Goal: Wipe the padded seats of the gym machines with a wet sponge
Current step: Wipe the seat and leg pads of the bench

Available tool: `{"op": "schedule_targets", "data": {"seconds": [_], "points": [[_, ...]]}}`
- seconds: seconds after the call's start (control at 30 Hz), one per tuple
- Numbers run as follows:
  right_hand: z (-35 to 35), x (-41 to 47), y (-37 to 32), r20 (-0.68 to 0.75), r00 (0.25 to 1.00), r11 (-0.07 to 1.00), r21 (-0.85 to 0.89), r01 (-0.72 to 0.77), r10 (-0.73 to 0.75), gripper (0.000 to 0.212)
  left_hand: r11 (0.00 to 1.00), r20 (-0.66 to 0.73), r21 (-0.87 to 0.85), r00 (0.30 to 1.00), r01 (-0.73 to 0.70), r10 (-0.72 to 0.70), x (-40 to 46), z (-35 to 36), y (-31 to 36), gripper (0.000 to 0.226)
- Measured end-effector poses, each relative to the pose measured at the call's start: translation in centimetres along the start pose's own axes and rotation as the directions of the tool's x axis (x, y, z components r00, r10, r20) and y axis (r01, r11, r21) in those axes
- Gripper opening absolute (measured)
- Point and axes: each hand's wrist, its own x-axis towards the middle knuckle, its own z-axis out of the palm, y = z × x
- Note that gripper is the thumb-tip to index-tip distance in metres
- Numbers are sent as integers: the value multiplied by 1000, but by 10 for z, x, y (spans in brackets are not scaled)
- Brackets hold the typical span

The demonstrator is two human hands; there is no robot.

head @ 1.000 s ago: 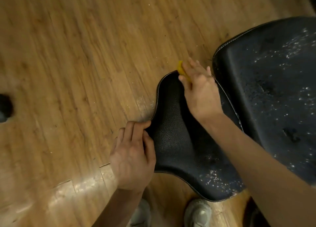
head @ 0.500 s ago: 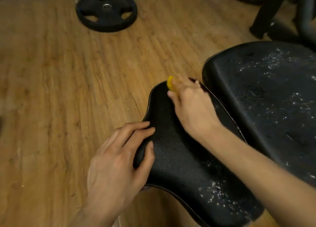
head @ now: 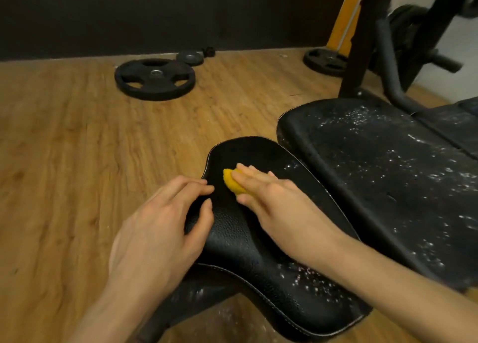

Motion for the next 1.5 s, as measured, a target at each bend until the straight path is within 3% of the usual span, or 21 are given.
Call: {"op": "schedule_targets", "data": {"seconds": [0.03, 0.1, 0.17, 0.23, 0.3, 0.37, 0.5, 0.7, 0.77, 0.93, 1.03, 1.13, 1.27, 1.37, 1.5], "points": [[-6, 15, 14, 38, 995, 995, 21, -94, 93, 47, 1000, 2, -9, 1000, 5, -5, 0, -1, 1, 26], [-18, 49, 42, -35, 943, 940, 108, -324, 330, 39, 1000, 12, -24, 1000, 3, -3, 0, -3, 2, 26], [-16, 51, 41, -112, 901, 906, 121, -406, 419, 39, 1000, 14, -24, 1000, 3, -3, -2, -3, 1, 27], [0, 17, 20, -130, 956, 965, 31, -261, 263, 44, 1000, 11, -10, 1000, 0, 0, -1, -2, 2, 27], [3, -22, -5, -94, 994, 994, 95, -54, 63, 47, 1000, 9, -4, 1000, 0, 0, 0, -1, 2, 26], [-2, -12, 15, -20, 1000, 995, 103, 9, -7, 48, 1000, 12, -4, 1000, 3, -3, -1, 0, 1, 26], [-25, 51, 57, -65, 954, 940, 202, -274, 292, 39, 1000, 18, 1, 1000, -20, 20, -3, -1, -1, 34], [-32, -47, 46, -109, 990, 980, 191, -65, 87, 41, 999, 21, 25, 1000, -20, 20, -3, 1, 0, 35], [-31, -27, 54, -133, 986, 985, 148, -85, 105, 39, 999, 15, 38, 1000, -21, 20, -2, 1, 0, 37], [-20, 60, 72, -102, 945, 943, 159, -294, 311, 35, 998, 0, 48, 1000, -27, 27, -4, 1, 2, 32], [-27, 2, 66, -175, 952, 967, 75, -242, 252, 37, 998, -4, 54, 999, -32, 32, -4, 2, 1, 33], [-32, -55, 57, -224, 958, 981, 115, -156, 179, 38, 998, -14, 61, 1000, -19, 20, -4, 2, 2, 36], [-25, 12, 69, -146, 959, 970, 74, -234, 242, 35, 997, -35, 70, 999, -20, 23, -3, 4, 3, 32], [-21, 46, 66, -111, 948, 946, 167, -277, 297, 36, 996, -38, 80, 999, -35, 39, -3, 5, 3, 32], [-27, -41, 51, -135, 977, 982, 114, -150, 165, 40, 996, -20, 73, 998, -50, 52, -2, 5, 3, 37]]}}
